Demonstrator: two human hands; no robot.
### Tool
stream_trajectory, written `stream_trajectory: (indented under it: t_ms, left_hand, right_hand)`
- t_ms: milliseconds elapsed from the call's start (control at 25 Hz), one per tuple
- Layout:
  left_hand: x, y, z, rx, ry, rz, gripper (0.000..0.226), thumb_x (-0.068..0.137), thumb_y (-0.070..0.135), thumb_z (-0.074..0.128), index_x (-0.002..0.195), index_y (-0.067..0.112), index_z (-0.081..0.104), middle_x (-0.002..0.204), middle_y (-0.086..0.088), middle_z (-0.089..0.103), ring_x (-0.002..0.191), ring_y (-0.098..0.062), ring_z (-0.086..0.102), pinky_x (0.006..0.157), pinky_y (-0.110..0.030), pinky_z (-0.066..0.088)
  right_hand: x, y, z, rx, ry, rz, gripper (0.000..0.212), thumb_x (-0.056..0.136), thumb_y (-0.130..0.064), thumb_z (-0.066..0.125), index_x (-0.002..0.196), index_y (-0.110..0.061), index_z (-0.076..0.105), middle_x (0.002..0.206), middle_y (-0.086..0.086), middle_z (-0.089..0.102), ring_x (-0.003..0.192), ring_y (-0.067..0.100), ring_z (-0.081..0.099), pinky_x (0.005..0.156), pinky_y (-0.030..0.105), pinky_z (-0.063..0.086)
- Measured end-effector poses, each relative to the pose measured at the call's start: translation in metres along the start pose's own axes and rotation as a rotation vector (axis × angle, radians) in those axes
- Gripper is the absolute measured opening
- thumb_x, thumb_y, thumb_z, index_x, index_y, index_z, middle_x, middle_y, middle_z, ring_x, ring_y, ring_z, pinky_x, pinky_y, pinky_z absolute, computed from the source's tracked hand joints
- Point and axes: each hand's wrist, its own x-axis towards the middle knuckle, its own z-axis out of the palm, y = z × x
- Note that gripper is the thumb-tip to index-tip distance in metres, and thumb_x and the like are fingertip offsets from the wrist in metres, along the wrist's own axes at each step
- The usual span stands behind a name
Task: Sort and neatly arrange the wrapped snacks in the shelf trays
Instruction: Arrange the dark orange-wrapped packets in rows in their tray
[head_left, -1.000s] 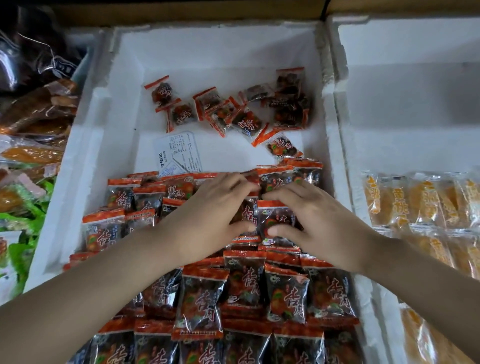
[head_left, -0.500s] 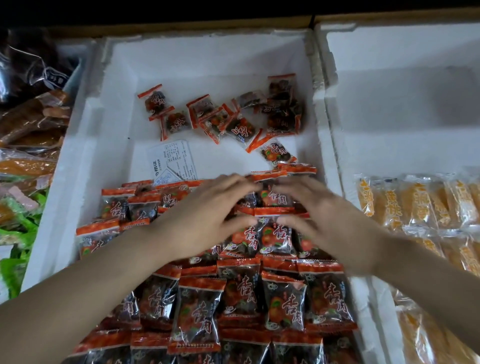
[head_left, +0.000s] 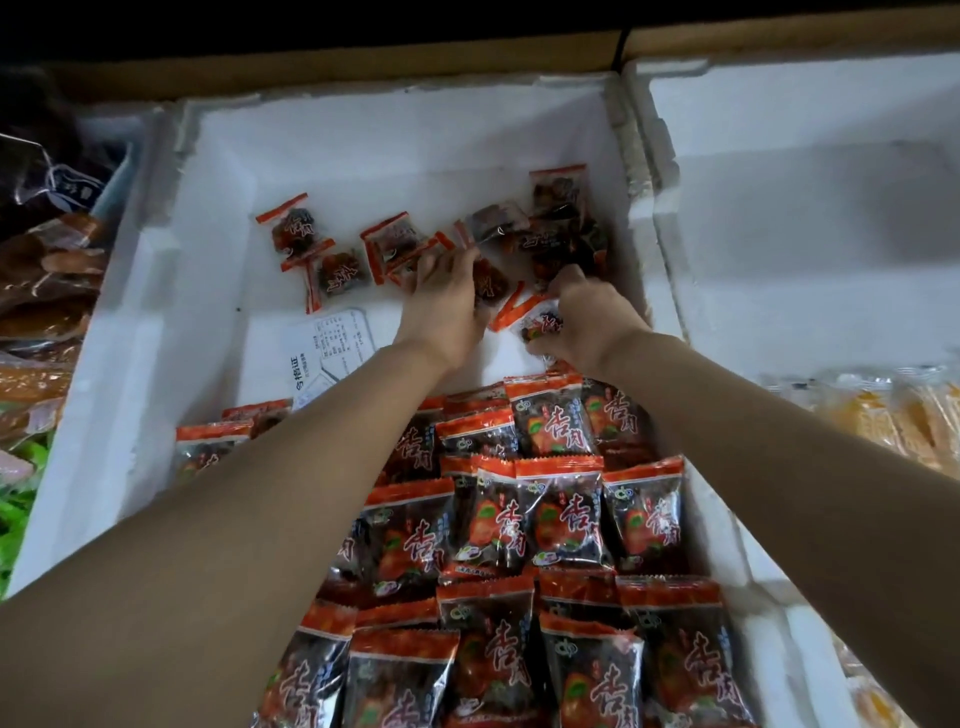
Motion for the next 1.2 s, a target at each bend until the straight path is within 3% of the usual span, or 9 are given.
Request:
stream_trajectory:
  t_ms: [80, 160, 320, 440, 640, 840, 960, 1040, 1200]
  left_hand:
    - [0.007, 0.003, 0.000, 0.059, -0.043, -0.036, 0.082, 0.091, 0.026, 0.060, 0.151, 0.012, 0.007, 0.151, -0.012, 0.027, 0.140, -0.030, 0.014, 0.112, -0.041, 0.012]
    - [0.015, 0.003, -0.004, 0.066, -0.070, -0.087, 0.088, 0.085, 0.027, 0.068, 0.151, 0.013, 0.011, 0.149, -0.013, 0.028, 0.138, -0.034, 0.018, 0.113, -0.041, 0.017]
    - [0.016, -0.007, -0.006, -0.111, 0.034, -0.096, 0.060, 0.072, 0.025, 0.079, 0.122, 0.012, 0.049, 0.125, -0.012, 0.052, 0.118, -0.029, 0.047, 0.096, -0.035, 0.039]
    - [-0.001, -0.010, -0.012, -0.316, 0.026, -0.087, 0.045, 0.072, 0.029, 0.080, 0.102, 0.017, 0.049, 0.100, 0.003, 0.061, 0.090, -0.016, 0.059, 0.078, -0.028, 0.048]
    - [-0.024, -0.009, -0.035, -0.310, 0.128, -0.103, 0.042, 0.070, 0.032, 0.081, 0.107, 0.020, 0.065, 0.106, 0.008, 0.067, 0.094, -0.008, 0.061, 0.079, -0.021, 0.047]
    - [-0.052, 0.004, -0.051, -0.495, 0.165, -0.140, 0.033, 0.067, 0.027, 0.083, 0.078, 0.026, 0.053, 0.078, 0.018, 0.060, 0.068, 0.006, 0.058, 0.064, -0.012, 0.047]
    - [-0.068, 0.012, -0.053, -0.614, 0.154, -0.160, 0.024, 0.072, 0.029, 0.079, 0.080, 0.023, 0.058, 0.077, 0.013, 0.063, 0.066, 0.003, 0.058, 0.062, -0.011, 0.045]
    - [-0.076, 0.016, -0.053, -0.655, 0.132, -0.189, 0.015, 0.080, 0.034, 0.071, 0.088, 0.024, 0.063, 0.080, 0.013, 0.064, 0.072, 0.001, 0.060, 0.067, -0.012, 0.045]
    - [-0.090, 0.027, -0.051, -0.754, 0.012, -0.286, 0.025, 0.092, 0.039, 0.053, 0.107, 0.021, 0.063, 0.096, 0.003, 0.067, 0.085, -0.004, 0.062, 0.077, -0.014, 0.044]
  right_hand:
    - [0.000, 0.000, 0.000, 0.025, -0.009, 0.013, 0.079, 0.076, -0.028, 0.077, 0.134, 0.000, 0.031, 0.128, 0.021, 0.050, 0.120, 0.036, 0.047, 0.096, 0.038, 0.041]
    - [-0.002, 0.000, 0.000, 0.031, 0.006, 0.004, 0.080, 0.072, -0.028, 0.079, 0.130, -0.001, 0.032, 0.120, 0.019, 0.057, 0.113, 0.035, 0.053, 0.091, 0.038, 0.045]
    - [-0.007, -0.005, -0.002, 0.001, 0.060, -0.063, 0.068, 0.074, -0.025, 0.078, 0.122, -0.004, 0.035, 0.104, 0.016, 0.062, 0.101, 0.034, 0.057, 0.073, 0.032, 0.040]
    - [-0.008, -0.007, -0.005, -0.034, 0.074, -0.119, 0.050, 0.077, -0.029, 0.073, 0.113, -0.009, 0.045, 0.101, 0.011, 0.062, 0.097, 0.030, 0.057, 0.072, 0.032, 0.040]
    - [-0.020, -0.008, -0.025, -0.047, 0.254, -0.231, 0.034, 0.088, -0.035, 0.059, 0.113, -0.012, 0.056, 0.111, 0.010, 0.061, 0.101, 0.030, 0.056, 0.079, 0.033, 0.043]
    - [-0.047, 0.007, -0.066, 0.331, 0.277, -0.235, 0.014, 0.091, -0.027, 0.057, 0.100, -0.017, 0.060, 0.091, 0.006, 0.065, 0.088, 0.024, 0.060, 0.064, 0.020, 0.037]
    - [-0.063, 0.033, -0.064, 0.196, 0.071, -0.288, 0.002, 0.091, -0.020, 0.057, 0.091, -0.021, 0.055, 0.084, 0.005, 0.064, 0.075, 0.020, 0.059, 0.065, 0.028, 0.039]
    - [-0.070, 0.048, -0.053, 0.083, -0.011, -0.304, 0.013, 0.090, -0.017, 0.058, 0.089, -0.027, 0.050, 0.086, 0.005, 0.063, 0.073, 0.016, 0.056, 0.065, 0.025, 0.035]
    - [-0.072, 0.057, -0.035, -0.023, 0.038, -0.312, 0.020, 0.089, -0.009, 0.057, 0.098, -0.026, 0.056, 0.093, 0.009, 0.061, 0.099, 0.020, 0.049, 0.078, 0.024, 0.034]
